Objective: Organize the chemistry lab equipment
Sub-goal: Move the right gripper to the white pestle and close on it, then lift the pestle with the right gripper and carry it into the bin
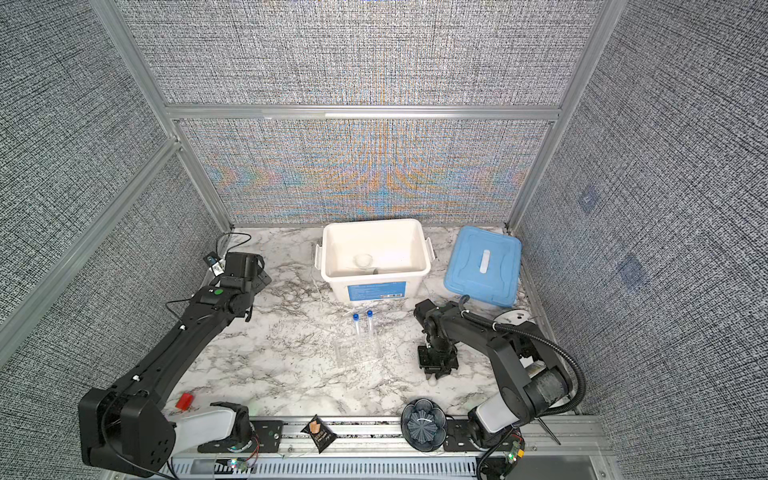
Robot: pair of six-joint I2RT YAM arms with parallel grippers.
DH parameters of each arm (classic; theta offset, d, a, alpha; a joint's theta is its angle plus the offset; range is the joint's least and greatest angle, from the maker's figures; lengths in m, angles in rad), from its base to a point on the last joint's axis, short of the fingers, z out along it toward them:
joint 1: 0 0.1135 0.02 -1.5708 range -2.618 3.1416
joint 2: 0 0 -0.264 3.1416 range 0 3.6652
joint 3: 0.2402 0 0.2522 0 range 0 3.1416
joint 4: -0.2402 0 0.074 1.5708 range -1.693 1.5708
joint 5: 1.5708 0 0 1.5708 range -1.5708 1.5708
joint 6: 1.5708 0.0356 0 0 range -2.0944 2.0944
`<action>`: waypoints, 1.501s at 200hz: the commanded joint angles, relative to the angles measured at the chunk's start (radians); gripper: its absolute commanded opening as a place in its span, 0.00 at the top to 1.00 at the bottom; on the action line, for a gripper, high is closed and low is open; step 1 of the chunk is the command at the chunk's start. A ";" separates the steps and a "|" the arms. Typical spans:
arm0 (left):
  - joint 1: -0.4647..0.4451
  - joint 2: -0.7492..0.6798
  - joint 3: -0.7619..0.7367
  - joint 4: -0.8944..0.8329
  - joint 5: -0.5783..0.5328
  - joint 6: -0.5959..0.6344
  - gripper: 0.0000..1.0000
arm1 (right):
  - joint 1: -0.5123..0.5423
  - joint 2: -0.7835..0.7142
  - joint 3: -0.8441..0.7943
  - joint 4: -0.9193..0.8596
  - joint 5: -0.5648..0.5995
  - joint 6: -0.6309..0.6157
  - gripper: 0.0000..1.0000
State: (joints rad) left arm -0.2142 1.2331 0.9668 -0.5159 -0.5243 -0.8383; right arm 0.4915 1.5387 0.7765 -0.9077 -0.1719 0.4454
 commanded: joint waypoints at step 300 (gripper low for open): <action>0.052 0.134 0.035 0.091 0.028 0.097 0.01 | -0.020 -0.481 0.238 0.012 0.408 -0.064 1.00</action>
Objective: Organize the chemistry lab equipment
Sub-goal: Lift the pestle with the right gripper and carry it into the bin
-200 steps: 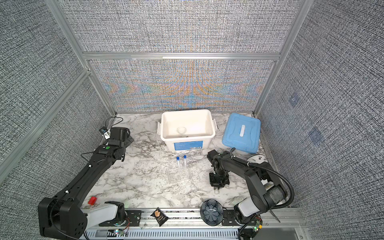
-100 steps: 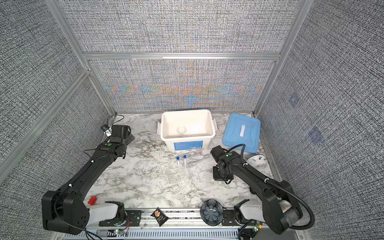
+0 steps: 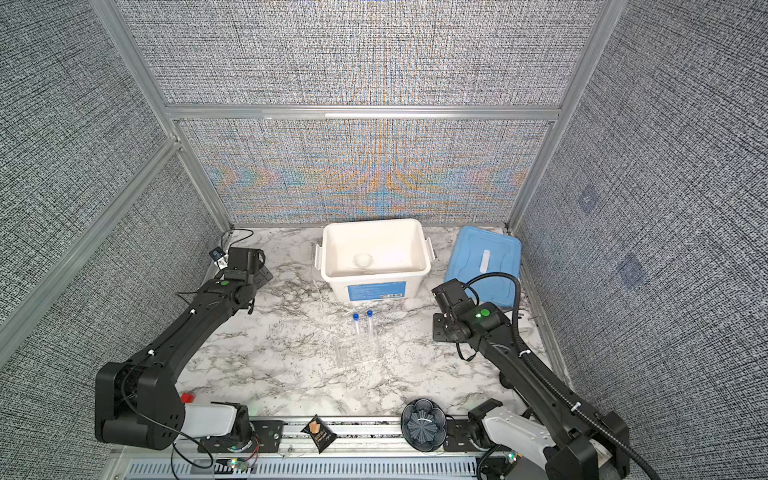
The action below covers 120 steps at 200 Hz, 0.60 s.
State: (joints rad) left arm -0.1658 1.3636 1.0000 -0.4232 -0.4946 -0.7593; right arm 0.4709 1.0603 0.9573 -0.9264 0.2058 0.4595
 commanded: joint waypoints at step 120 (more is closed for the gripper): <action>0.008 0.011 0.042 -0.067 0.125 0.051 0.01 | -0.001 0.509 0.698 0.104 -0.074 -0.213 1.00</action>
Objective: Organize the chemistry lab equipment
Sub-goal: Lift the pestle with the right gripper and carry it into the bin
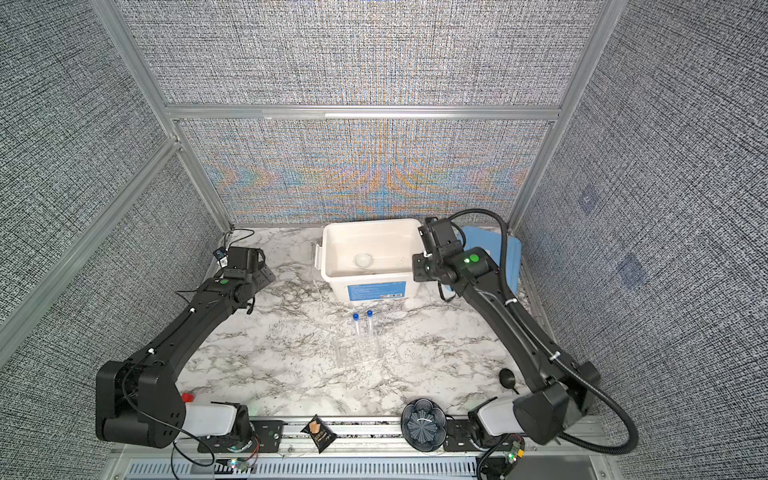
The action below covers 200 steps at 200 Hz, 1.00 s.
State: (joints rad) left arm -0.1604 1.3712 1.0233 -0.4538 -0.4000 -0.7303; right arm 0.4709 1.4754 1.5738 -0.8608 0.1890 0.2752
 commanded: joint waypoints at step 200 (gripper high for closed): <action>0.022 -0.150 -0.049 -0.154 0.065 0.047 0.01 | -0.025 0.905 0.684 -0.217 -0.009 -0.127 1.00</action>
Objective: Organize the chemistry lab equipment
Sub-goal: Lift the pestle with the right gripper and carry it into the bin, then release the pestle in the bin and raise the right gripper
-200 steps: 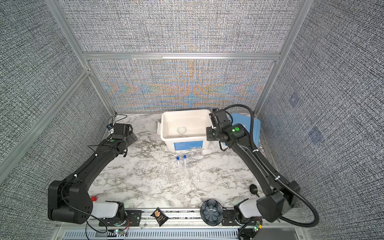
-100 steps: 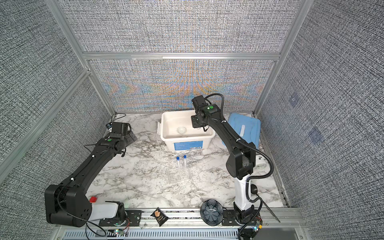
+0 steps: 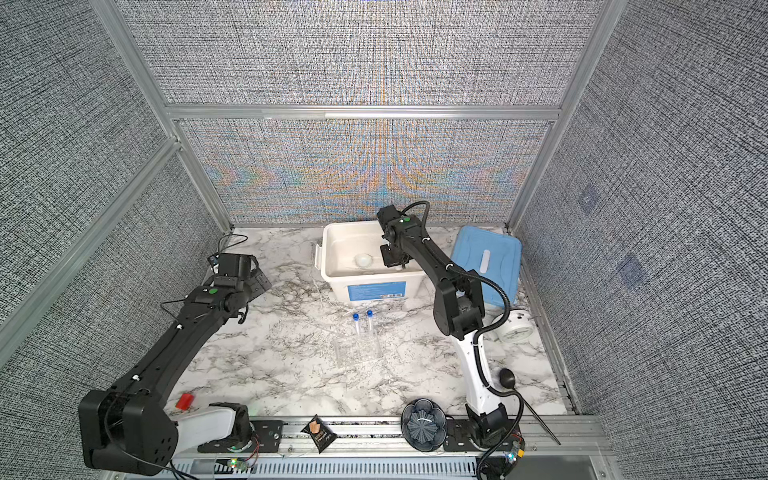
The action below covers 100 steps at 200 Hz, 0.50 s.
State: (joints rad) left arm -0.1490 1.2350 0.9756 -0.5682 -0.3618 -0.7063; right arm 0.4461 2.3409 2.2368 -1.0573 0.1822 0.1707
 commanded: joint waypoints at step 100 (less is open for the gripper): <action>0.042 0.165 0.235 -0.179 0.262 0.257 0.01 | -0.015 0.153 0.039 -0.012 -0.001 -0.039 1.00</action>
State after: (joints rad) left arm -0.1070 1.3449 1.1286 -0.6521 -0.1711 -0.5209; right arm 0.4335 2.4840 2.2837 -1.0679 0.1818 0.1192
